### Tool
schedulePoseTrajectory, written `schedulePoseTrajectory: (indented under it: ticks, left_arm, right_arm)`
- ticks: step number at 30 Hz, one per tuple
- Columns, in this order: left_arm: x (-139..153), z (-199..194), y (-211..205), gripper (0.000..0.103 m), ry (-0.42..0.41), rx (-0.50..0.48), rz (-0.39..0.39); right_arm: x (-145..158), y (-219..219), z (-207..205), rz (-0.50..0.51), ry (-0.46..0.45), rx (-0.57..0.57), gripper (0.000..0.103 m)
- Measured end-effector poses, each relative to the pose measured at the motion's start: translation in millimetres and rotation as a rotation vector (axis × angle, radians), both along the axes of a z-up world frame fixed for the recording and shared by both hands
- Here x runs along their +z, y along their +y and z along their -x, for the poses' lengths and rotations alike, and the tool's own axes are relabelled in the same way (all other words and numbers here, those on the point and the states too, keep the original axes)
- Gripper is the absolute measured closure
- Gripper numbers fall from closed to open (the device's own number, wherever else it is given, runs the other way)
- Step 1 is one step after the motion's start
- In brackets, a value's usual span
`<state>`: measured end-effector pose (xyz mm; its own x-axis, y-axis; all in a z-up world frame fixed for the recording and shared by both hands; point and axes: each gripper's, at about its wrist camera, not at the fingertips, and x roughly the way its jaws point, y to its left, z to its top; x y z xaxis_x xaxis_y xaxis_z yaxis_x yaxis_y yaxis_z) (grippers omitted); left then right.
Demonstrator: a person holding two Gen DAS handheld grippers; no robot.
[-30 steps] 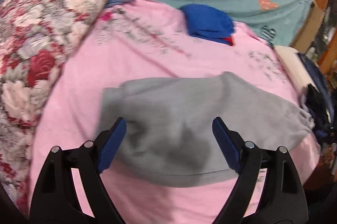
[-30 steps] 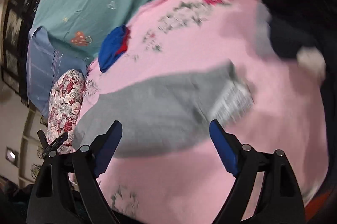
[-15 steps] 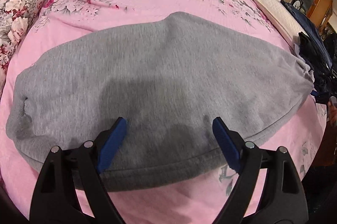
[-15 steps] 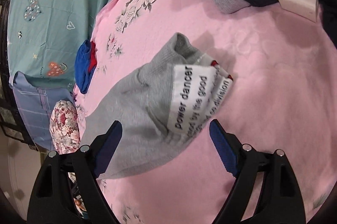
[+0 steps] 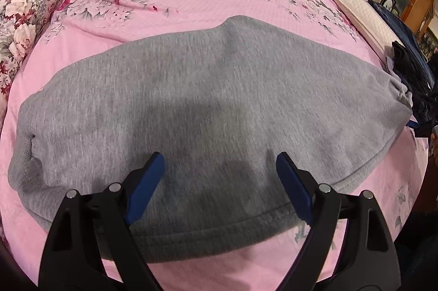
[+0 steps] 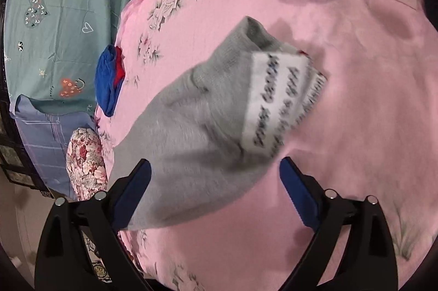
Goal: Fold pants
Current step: 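Grasp the labelled grey pants cuff with the right tool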
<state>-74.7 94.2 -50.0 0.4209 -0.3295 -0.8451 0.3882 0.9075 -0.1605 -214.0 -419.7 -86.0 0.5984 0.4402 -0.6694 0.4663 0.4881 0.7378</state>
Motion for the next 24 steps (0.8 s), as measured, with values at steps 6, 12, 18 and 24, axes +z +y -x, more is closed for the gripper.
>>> schedulePoseTrajectory:
  ticks: [6, 12, 18, 24]
  left_arm:
    - [3, 7, 7, 0.017, -0.010, -0.007, 0.016]
    - [1, 3, 7, 0.017, -0.008, -0.016, 0.024]
    - [4, 8, 6, 0.017, -0.018, -0.022, 0.062]
    - [1, 4, 4, 0.017, -0.016, -0.024, 0.054]
  right_arm:
    - [-7, -10, -1, -0.103, -0.008, -0.077, 0.001]
    - [-2, -4, 5, -0.046, -0.008, -0.108, 0.005]
    - [-5, -5, 1, -0.037, -0.057, -0.144, 0.008]
    - [-11, -14, 15, 0.006, -0.059, -0.149, 0.044]
